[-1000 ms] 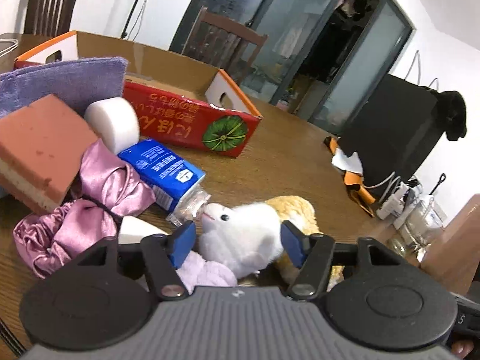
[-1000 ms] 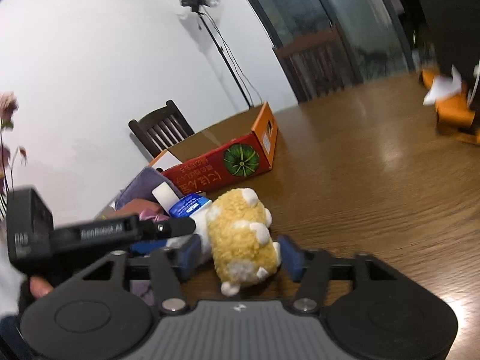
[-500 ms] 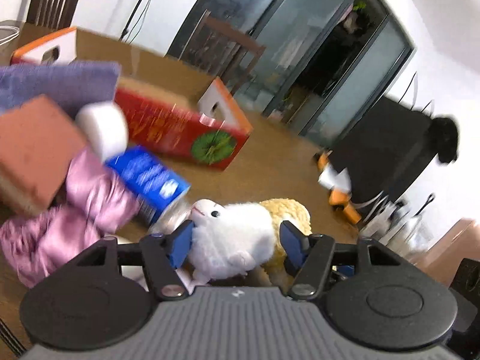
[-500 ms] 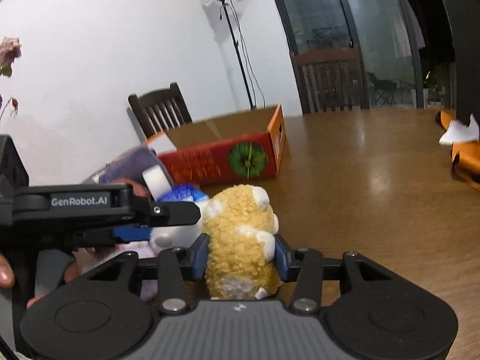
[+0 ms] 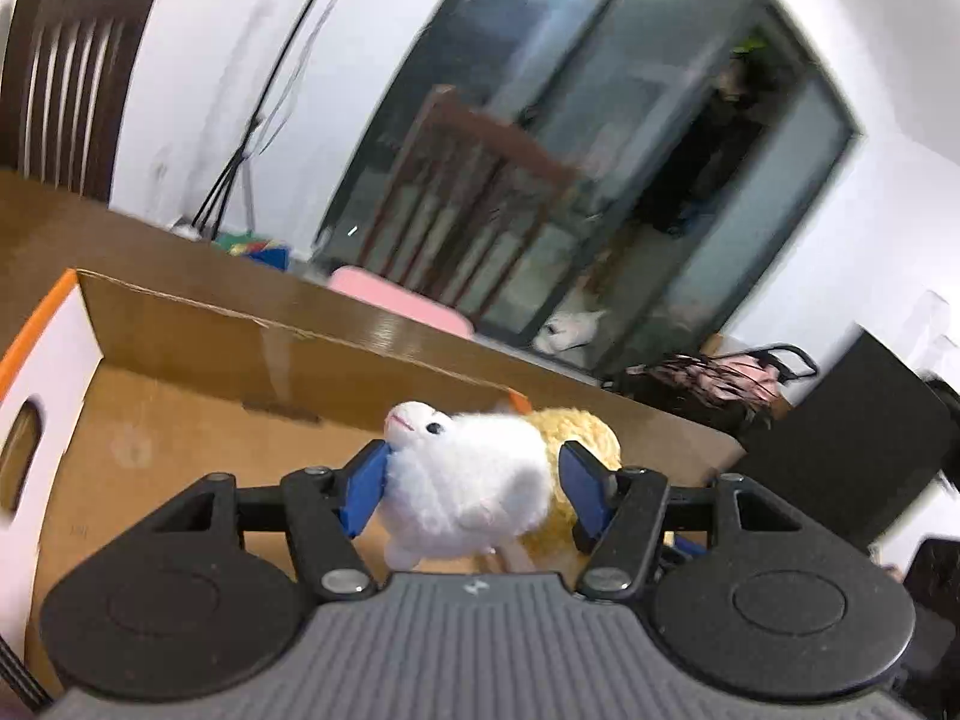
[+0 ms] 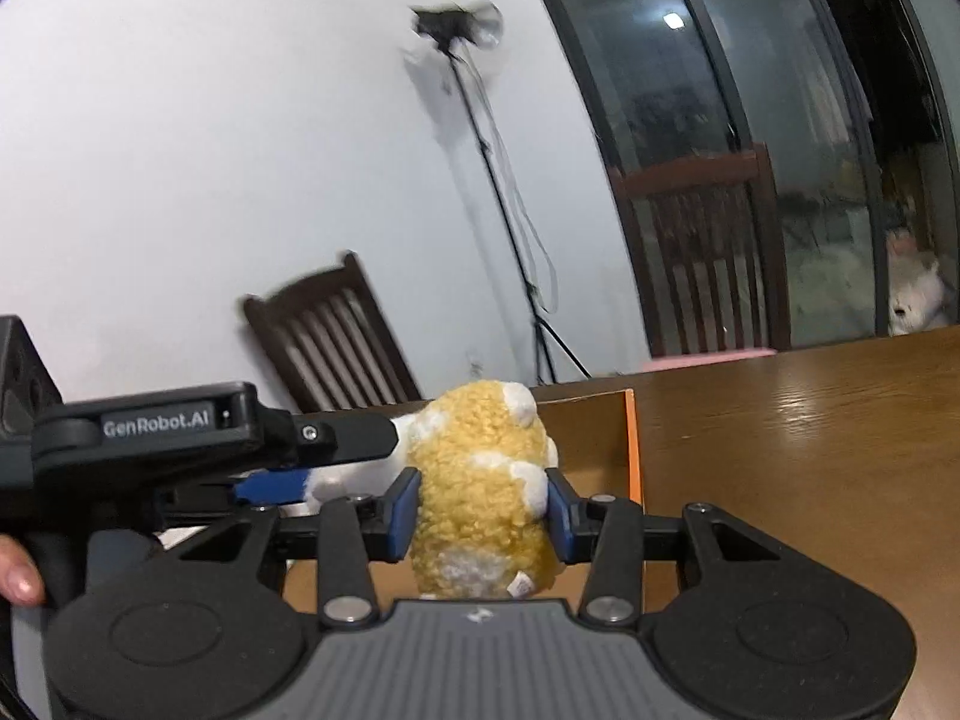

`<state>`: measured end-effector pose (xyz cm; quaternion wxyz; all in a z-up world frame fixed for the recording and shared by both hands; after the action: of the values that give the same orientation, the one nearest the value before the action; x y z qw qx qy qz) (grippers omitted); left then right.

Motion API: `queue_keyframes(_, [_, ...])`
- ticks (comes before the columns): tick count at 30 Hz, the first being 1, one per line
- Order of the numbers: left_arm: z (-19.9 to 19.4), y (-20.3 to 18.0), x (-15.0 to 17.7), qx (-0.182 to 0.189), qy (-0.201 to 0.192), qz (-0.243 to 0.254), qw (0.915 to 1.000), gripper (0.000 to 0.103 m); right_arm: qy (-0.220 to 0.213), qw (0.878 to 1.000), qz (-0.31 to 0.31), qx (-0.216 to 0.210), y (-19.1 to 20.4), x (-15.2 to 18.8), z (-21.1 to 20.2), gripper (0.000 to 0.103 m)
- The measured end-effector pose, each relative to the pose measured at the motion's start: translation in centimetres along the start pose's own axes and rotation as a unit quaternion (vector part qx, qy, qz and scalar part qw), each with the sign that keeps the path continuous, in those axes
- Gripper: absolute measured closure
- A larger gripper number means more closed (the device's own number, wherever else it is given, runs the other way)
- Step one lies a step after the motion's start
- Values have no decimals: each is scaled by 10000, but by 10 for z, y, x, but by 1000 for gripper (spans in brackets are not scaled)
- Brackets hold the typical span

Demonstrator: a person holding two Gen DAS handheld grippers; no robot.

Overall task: Organize soft objects
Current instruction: 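Carry the plush sheep with both grippers into the cardboard box and release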

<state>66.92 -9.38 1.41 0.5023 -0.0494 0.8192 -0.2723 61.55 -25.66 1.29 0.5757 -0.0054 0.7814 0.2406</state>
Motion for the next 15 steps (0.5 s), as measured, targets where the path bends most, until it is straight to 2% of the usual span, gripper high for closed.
queue_keyframes(2, [35,19,-1,-262,247,-116,9993,41,259,9995,23,202,-8,3,36,62])
queue_keyframes(3, [52,24,2,-416,419,-17,9983,41,367,9988,-105,296,-9,5,51,62])
queue_keyframes(6, [77,33,8,-715,825,145,9939,37,629,9951,-395,659,-13,8,87,62])
queue_keyframes(8, [85,33,11,-527,778,314,9951,32,770,9901,-696,942,-17,13,99,60])
queue_keyframes(10, [83,39,17,-588,725,309,9952,30,682,9856,-981,1194,-18,15,101,56])
queue_keyframes(13, [79,39,15,-430,650,152,9968,29,610,9798,-1316,1374,-13,14,103,52])
queue_keyframes(15, [74,36,10,-403,551,191,9975,25,593,9744,-1570,1498,-8,15,105,50])
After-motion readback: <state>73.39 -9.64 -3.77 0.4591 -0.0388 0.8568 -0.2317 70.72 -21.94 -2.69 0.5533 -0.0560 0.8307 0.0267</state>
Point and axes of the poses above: each gripper's, at about its wrist camera, not at the fingertips, and z roughly the way its jaws point, y to its left, x to its underside, the point moved 10 cm from there along z, roughly the way its jaws point, and after that the axes turned 11 degrees about -y, right-handed, at the moved point
